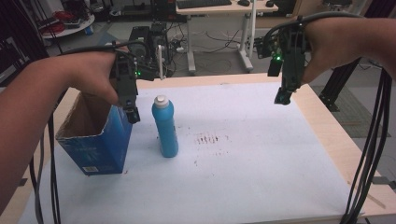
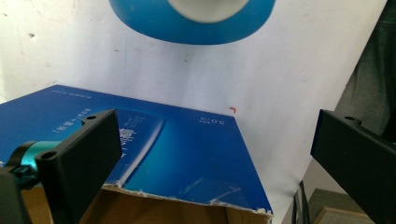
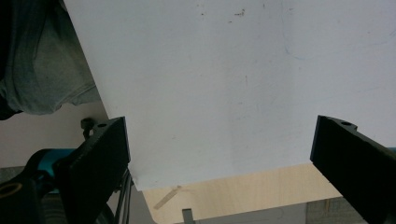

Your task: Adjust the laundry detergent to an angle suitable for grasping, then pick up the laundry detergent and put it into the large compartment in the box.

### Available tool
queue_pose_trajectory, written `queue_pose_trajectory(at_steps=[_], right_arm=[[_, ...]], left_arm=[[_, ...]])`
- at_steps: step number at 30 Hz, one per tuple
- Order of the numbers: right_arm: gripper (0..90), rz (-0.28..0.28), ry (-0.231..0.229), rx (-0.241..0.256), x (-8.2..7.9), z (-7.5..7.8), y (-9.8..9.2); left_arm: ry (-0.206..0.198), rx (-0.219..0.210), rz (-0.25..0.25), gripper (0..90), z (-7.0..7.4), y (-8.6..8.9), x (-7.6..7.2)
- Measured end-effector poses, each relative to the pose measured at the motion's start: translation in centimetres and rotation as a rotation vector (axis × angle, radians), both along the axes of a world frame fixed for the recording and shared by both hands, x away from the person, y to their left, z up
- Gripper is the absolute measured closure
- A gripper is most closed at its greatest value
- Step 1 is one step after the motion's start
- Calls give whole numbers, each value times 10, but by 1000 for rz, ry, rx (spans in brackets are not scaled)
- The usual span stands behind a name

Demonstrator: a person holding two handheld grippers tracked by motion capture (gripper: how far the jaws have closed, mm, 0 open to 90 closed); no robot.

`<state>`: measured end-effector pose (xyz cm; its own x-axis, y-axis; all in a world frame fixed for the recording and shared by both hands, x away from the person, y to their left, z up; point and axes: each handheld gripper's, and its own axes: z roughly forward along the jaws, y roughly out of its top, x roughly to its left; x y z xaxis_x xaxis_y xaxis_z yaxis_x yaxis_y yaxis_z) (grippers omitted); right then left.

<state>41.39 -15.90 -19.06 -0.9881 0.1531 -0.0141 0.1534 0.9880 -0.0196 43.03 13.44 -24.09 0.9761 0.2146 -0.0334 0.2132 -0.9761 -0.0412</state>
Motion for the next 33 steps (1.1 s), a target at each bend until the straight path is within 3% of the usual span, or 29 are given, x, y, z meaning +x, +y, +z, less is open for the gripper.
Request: queue_pose_trajectory(at_steps=[6,13,21,33], right_arm=[[38,-9,-7,5,-4,3,0],[38,31,-8,-6,-7,2,7],[38,40,-19,-7,-8,3,13],[38,30,-26,0,-6,6,5]], left_arm=[[-7,-1,2,18,3,2,-4],[-16,-6,27,18,7,5,-7],[-16,-10,38,18,10,11,-10],[-12,0,33,18,8,8,-9]])
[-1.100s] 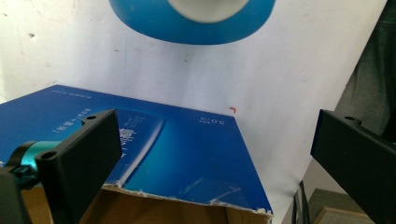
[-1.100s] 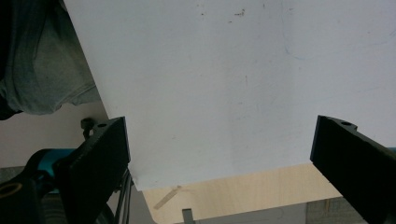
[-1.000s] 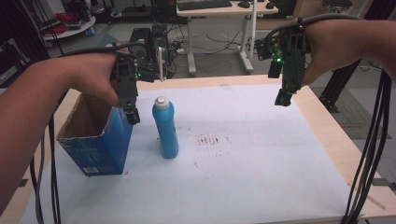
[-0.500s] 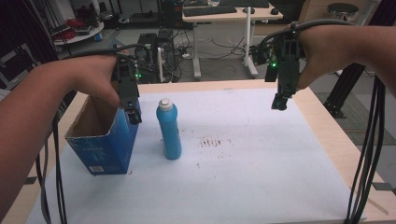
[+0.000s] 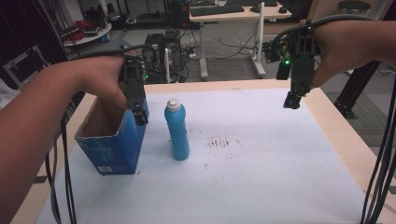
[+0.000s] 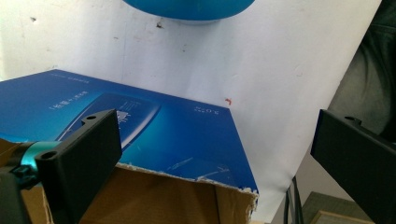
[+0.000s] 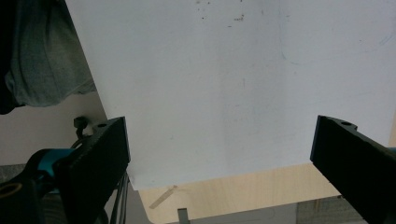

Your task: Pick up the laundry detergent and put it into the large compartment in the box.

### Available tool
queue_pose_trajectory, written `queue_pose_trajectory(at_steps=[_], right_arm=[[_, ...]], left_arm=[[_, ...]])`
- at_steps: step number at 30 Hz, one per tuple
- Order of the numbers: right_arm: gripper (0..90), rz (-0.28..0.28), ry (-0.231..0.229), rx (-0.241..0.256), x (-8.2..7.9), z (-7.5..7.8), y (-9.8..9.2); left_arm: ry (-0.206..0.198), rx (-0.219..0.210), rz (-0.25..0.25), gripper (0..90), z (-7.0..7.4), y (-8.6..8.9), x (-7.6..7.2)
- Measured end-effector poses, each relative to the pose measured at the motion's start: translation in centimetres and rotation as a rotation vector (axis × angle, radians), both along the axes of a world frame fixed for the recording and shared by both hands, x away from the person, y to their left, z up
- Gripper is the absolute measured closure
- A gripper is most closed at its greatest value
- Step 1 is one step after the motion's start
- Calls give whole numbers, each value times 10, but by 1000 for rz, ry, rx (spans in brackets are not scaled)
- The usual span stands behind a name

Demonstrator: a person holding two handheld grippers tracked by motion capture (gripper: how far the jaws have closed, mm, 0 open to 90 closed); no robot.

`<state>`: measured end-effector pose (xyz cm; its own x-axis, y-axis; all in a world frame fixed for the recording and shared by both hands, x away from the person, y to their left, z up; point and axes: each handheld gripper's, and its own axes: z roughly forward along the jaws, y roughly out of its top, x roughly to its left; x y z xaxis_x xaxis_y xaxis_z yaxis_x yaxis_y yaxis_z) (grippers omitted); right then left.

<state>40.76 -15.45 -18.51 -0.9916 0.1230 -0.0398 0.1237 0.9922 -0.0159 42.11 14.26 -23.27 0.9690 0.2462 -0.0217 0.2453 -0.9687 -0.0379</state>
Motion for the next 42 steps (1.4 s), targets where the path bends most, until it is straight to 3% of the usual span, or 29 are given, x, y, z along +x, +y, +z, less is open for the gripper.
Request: queue_pose_trajectory(at_steps=[5,9,14,19,20,22,23,24,26,30,34,35,36,37,38,39,42], right_arm=[[38,-4,1,-35,1,-4,-1],[38,-8,1,-33,1,-4,0],[37,-1,0,-29,2,-5,1],[37,9,-2,-27,2,-5,1],[38,3,-4,-29,1,-4,0],[37,4,-5,-26,1,-4,-1],[38,-1,-8,-25,0,-4,-2],[37,4,-8,-28,1,-3,-2],[37,-7,-7,-31,0,-3,-2],[37,-4,-8,-30,-1,-4,-3],[37,-8,-7,-30,-2,-2,-4],[37,-10,-8,-31,-3,-2,-5],[37,-7,-8,-27,-2,-2,-5],[37,-18,-6,-27,-3,-2,-6],[37,-16,-7,-29,-3,-2,-6],[37,-17,-8,-27,-3,-2,-7],[37,-32,-9,-29,-4,-1,-8]], left_arm=[[1,3,12,18,-2,0,1],[5,3,14,18,-2,0,1],[9,-5,83,18,1,2,1],[0,-3,115,18,3,1,0],[-16,7,170,18,4,0,0],[-20,15,192,18,4,-1,0],[-21,21,243,18,4,-3,1],[-21,21,243,18,4,-3,1],[-14,14,318,18,6,-5,1],[1,8,396,18,9,-8,0],[47,-13,486,18,13,-10,-2],[47,-13,486,18,13,-10,-2],[56,-37,540,18,15,-12,-3],[63,-48,571,18,16,-12,-2],[63,-48,571,18,16,-12,-2],[69,-70,640,18,19,-13,-2],[72,-92,722,18,22,-15,-1]])
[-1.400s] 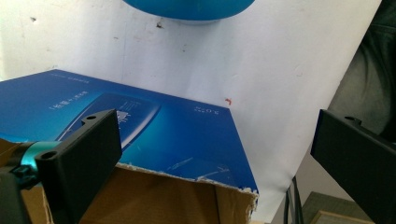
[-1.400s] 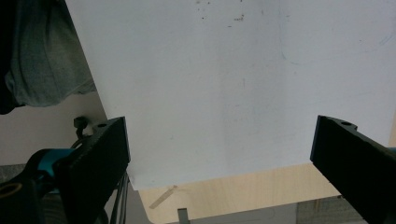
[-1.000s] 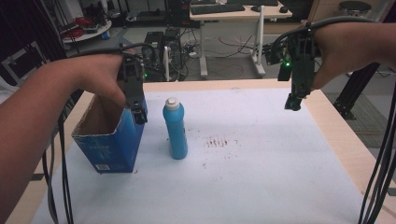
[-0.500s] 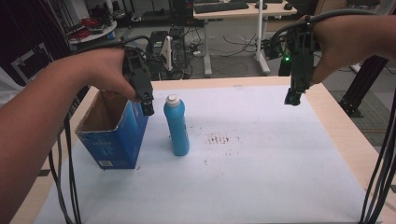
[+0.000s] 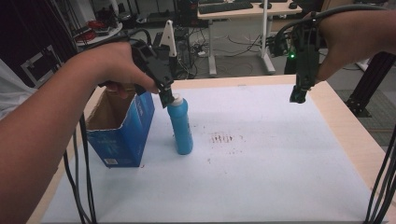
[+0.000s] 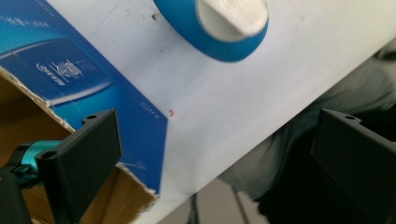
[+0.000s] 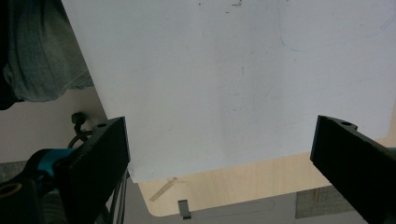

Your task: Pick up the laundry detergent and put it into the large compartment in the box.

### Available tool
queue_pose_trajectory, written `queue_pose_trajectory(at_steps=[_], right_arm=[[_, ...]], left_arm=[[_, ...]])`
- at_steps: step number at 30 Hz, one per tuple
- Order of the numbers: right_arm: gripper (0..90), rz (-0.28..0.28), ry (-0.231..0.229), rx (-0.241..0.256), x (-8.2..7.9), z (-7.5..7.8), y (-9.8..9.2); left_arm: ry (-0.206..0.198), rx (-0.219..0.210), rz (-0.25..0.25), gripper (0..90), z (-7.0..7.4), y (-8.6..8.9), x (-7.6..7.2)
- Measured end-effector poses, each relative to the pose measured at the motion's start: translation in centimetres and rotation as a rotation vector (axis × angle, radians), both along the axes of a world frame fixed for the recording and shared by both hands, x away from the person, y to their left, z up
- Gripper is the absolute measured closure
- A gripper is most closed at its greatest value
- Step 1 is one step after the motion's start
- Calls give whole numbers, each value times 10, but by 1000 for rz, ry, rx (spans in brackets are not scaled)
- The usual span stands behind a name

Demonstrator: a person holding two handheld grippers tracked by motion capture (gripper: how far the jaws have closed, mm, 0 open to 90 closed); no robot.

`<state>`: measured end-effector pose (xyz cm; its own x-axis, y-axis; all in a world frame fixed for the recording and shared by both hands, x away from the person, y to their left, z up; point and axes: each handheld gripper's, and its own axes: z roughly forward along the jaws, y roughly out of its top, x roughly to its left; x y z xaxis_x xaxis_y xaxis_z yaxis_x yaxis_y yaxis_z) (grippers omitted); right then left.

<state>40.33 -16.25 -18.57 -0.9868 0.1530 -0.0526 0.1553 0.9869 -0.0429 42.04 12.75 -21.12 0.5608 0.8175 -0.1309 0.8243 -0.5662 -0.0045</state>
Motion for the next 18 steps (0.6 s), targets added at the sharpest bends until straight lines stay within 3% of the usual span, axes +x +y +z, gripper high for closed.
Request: queue_pose_trajectory(at_steps=[8,13,18], right_arm=[[37,3,-4,7,0,1,-2],[37,4,-3,7,1,1,-2],[37,1,0,8,1,1,-1]], left_arm=[[-20,-15,80,18,1,-12,0],[-67,-21,189,18,3,-14,3],[-70,-37,261,18,1,-15,7]])
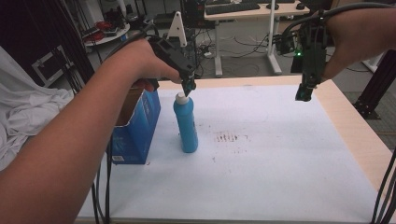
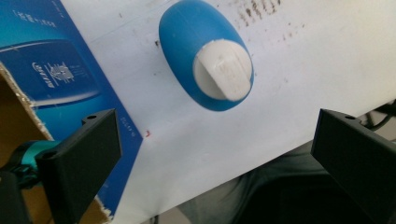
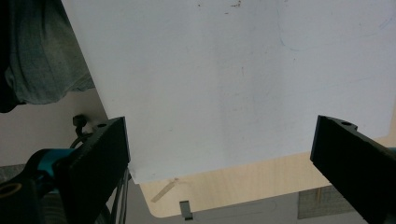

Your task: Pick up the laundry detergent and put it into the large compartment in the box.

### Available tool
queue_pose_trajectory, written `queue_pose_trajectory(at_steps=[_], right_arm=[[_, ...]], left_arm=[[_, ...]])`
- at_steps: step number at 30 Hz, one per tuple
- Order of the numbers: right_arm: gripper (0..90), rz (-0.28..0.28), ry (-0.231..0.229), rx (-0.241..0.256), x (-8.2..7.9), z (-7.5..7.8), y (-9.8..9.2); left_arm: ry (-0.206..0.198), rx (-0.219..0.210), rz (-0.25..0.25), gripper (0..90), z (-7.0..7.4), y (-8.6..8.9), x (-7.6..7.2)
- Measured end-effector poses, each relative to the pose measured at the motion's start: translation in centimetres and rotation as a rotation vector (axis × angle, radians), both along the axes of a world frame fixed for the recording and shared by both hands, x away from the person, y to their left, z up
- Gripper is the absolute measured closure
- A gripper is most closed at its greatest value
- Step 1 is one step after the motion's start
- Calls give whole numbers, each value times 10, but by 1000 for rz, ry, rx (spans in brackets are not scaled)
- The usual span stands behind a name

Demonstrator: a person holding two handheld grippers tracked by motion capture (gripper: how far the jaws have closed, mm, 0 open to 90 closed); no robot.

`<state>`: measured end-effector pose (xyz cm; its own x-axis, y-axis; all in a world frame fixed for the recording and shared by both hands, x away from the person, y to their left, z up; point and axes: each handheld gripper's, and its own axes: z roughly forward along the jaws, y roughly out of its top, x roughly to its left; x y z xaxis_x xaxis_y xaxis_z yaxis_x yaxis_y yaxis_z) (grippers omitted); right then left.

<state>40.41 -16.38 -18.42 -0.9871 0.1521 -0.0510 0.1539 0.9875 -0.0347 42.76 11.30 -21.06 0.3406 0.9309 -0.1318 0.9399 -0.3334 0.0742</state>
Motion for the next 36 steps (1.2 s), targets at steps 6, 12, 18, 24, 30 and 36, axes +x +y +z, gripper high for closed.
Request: queue_pose_trajectory(at_steps=[6,12,18,24,30,36], right_arm=[[37,-11,8,2,2,-1,-1],[37,-20,9,1,3,-1,-2],[37,-22,7,-2,2,-2,-2],[37,-18,8,-8,1,-4,-2],[37,-7,10,-13,0,-7,-3],[37,-1,13,-16,-2,-9,-1]], left_arm=[[-11,0,101,18,-4,1,7],[25,-17,147,18,-17,-2,13],[38,-2,170,18,-30,-9,15],[37,6,167,18,-36,-18,20],[32,39,186,18,-46,-26,27],[40,53,205,18,-58,-29,31]])
